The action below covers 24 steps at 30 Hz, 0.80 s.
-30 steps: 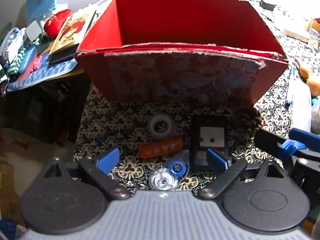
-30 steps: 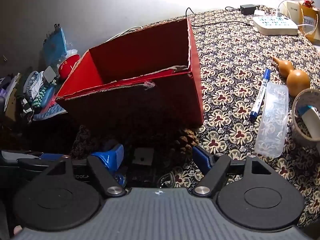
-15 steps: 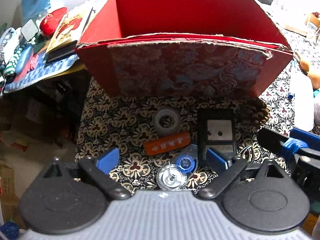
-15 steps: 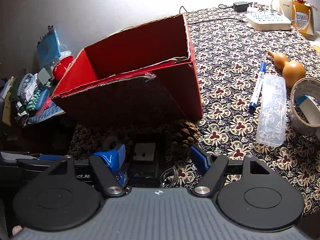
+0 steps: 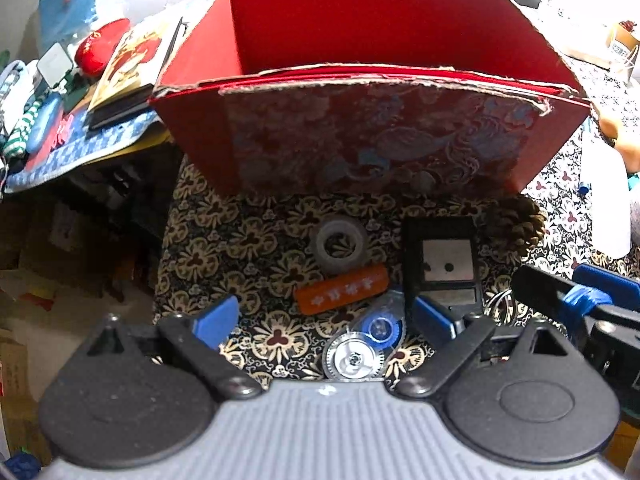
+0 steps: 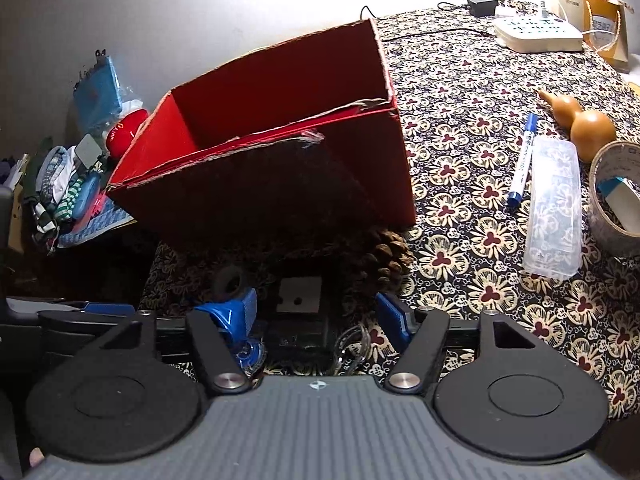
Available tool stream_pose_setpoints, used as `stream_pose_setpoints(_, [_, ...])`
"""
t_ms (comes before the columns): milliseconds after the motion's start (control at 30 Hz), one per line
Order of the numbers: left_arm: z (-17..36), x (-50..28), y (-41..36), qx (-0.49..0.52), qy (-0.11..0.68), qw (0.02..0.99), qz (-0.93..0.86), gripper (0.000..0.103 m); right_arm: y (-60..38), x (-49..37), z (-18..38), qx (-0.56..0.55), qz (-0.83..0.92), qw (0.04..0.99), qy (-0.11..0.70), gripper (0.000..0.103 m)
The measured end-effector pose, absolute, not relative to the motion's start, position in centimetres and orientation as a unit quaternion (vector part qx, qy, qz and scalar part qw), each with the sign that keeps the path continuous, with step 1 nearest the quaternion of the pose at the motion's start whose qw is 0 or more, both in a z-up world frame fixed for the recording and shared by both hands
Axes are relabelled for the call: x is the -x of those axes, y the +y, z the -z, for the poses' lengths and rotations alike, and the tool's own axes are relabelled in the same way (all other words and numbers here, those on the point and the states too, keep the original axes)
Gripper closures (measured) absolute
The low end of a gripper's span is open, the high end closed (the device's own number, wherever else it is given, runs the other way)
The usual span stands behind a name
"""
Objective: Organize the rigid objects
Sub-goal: 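Move the right tool toward the metal key ring beside the pine cone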
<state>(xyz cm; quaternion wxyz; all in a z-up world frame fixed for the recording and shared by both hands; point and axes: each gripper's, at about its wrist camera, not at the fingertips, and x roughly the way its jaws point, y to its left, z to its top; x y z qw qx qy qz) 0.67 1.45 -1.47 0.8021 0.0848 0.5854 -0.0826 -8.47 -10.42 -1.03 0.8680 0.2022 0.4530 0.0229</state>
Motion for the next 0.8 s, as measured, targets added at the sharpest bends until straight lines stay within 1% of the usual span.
stream_pose_setpoints(400, [1.66,-0.83,2.09,-0.085,0.581,0.805,0.086,0.009,-10.52,8.13,1.62,-0.225,-0.027,0.861,0.455,0.052])
stream_pose_setpoints(800, [2.11,-1.03,2.02,-0.087,0.587,0.800,0.090,0.009,-10.50,8.11,1.93,-0.222,-0.024,0.858,0.463,0.052])
